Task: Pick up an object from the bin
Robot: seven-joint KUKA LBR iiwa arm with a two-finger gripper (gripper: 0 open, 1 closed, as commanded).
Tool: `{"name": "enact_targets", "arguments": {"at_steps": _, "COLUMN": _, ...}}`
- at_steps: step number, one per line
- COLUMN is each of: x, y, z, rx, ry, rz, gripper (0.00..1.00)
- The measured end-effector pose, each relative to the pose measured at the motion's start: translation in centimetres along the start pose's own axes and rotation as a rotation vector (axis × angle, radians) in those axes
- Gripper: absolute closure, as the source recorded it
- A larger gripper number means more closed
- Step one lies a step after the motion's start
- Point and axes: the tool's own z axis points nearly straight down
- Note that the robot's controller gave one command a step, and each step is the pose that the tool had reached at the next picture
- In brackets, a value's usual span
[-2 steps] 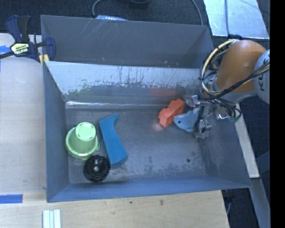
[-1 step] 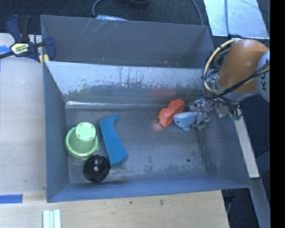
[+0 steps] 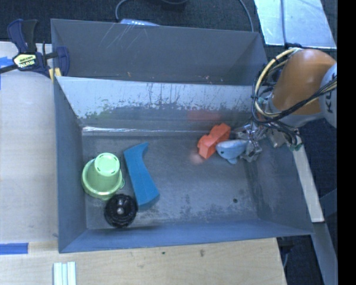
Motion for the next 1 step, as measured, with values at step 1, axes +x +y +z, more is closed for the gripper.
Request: {"name": "enact_targets", "arguments": {"at_steps": 1, "x": 0.09, "y": 0.06, "z": -0.43, "rx": -0.001, "ry": 0.002, "rz": 0.0, "gripper": 1.0}}
